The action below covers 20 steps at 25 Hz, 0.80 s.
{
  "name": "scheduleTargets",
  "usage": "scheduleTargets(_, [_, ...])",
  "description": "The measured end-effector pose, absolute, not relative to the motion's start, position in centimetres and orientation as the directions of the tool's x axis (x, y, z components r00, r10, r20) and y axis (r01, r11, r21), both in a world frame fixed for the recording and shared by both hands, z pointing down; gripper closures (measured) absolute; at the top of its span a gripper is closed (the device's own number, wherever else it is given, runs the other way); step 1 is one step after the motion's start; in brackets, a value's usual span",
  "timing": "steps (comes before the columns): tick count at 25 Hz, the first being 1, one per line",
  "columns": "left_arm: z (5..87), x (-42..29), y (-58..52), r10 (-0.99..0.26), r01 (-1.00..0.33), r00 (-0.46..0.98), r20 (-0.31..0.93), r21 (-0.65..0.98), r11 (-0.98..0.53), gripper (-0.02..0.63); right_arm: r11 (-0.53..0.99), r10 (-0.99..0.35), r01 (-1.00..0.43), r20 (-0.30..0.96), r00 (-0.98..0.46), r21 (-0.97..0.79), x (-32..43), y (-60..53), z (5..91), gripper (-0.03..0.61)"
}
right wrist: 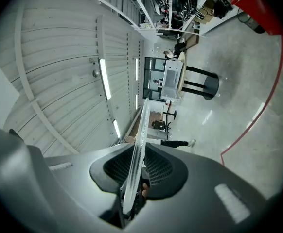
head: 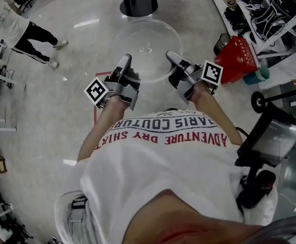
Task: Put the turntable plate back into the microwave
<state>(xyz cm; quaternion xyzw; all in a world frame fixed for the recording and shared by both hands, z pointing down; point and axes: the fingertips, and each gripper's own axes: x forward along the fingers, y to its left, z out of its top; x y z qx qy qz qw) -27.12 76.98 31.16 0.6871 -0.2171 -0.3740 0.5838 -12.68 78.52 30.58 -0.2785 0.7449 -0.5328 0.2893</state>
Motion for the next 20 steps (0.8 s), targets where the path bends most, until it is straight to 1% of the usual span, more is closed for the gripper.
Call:
scheduleTargets(5, [30.9,-27.0,76.5,-0.721,0.142,0.643,-0.26,0.965,-0.221,0.588,0.245,-0.743,-0.125,-0.104,-0.661,-0.961,-12.6,78.3,30.8,0.541])
scheduleTargets(9, [31.2,-25.9,73.8,-0.707,0.138,0.664,-0.245,0.969,-0.205,0.588,0.225,-0.765,-0.122,-0.098,-0.636,-0.967,-11.4,75.9,31.2,0.543])
scheduleTargets(15, [33.4,-20.5,67.0,-0.698,0.131,0.682,-0.217,0.976,-0.175,0.588,0.201,-0.781,-0.111,-0.091,-0.617,-0.973,-6.0,69.3,33.6,0.543])
scheduleTargets(20, [35.5,-14.4,57.5,-0.703,0.119,0.682,-0.2,0.979,-0.163,0.588,0.184,-0.781,-0.086,-0.093,-0.617,-0.979,0.0,59.8,35.8,0.543])
